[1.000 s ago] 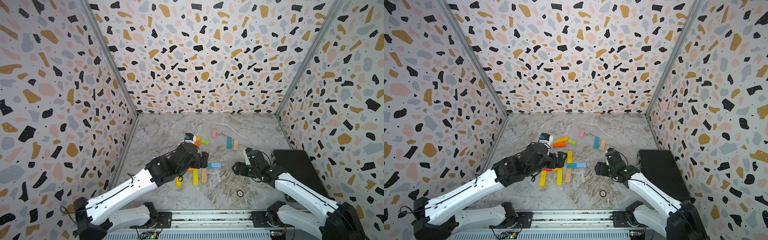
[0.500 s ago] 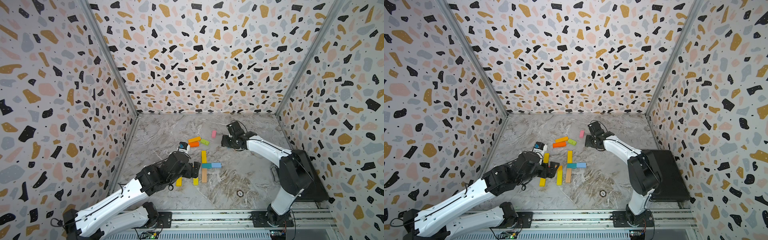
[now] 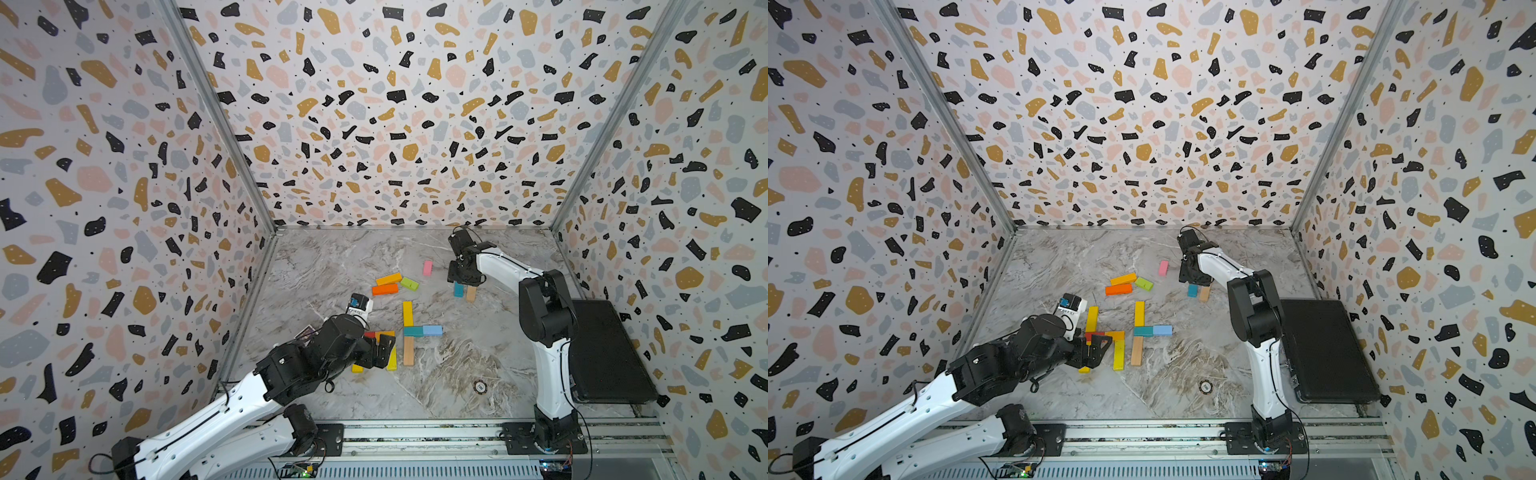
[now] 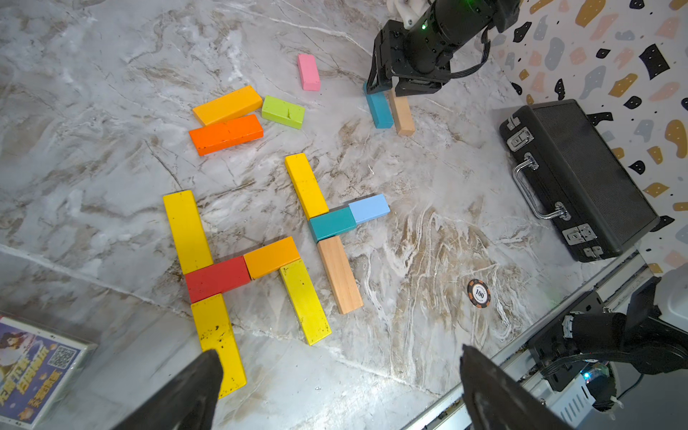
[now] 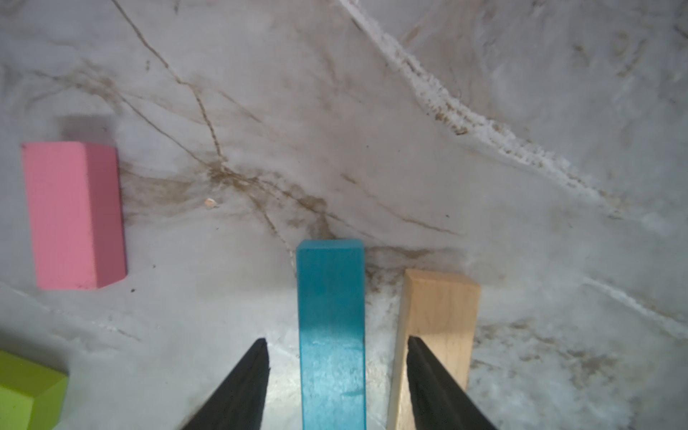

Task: Assemble the letter h with building blocks
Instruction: Pick up the building block from the center of the board.

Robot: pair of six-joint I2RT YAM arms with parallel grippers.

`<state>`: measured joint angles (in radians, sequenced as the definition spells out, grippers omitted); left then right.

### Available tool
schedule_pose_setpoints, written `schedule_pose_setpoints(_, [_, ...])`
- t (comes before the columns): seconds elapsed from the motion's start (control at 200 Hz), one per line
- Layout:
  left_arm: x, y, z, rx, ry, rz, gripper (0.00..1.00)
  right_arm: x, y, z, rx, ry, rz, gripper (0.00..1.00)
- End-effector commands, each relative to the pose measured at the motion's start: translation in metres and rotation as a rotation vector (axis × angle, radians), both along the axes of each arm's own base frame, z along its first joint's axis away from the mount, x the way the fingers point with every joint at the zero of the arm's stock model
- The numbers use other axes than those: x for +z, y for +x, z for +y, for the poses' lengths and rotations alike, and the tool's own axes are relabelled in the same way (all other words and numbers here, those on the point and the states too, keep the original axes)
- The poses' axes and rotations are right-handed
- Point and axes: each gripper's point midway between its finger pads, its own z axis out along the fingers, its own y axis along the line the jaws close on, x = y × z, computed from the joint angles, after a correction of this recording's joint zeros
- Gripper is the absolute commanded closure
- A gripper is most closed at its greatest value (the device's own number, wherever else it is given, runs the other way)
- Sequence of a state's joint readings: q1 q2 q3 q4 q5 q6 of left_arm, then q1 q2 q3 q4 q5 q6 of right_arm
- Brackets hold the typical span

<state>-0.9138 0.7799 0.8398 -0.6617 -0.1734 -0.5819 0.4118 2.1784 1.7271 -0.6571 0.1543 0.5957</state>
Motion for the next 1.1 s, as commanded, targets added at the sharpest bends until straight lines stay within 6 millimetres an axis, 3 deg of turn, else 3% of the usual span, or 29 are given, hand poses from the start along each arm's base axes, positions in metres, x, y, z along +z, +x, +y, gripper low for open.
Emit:
schedule_pose_setpoints(0.0, [-0.001,-0.001,0.003,-0.012,0.007,-0.013,0.01,0.010,-0.001,0.002,0.016,-0.015,0.014,0.40])
schedule_pose_setpoints(0.436, [-0.006,-0.003,0.008,-0.005,0.020,-0.013,0.01,-0.023,-0.014,0.002,0.034,-0.028,0.116,0.49])
schedule_pose_setpoints(0.606, [-0.006,-0.003,0.009,-0.002,0.021,-0.009,0.01,-0.030,-0.018,0.006,0.049,-0.007,0.120,0.62])
schedule_pose_setpoints(0.721, [-0.007,-0.004,0.008,-0.004,0.022,-0.008,0.01,-0.013,-0.013,0.014,0.083,0.022,0.062,0.68])
schedule_pose_setpoints(0.876, [-0.009,-0.003,0.010,0.005,0.028,-0.007,0.01,0.032,-0.009,0.021,0.118,0.039,-0.038,0.73])
schedule_pose_setpoints(0.976, [-0.009,-0.003,0.011,0.008,0.023,-0.008,0.01,0.061,-0.023,0.028,0.139,0.049,-0.090,0.73])
schedule_pose_setpoints(1.096, [-0.008,-0.003,0.012,0.011,0.018,-0.014,0.01,0.073,-0.060,0.032,0.164,0.055,-0.096,0.73])
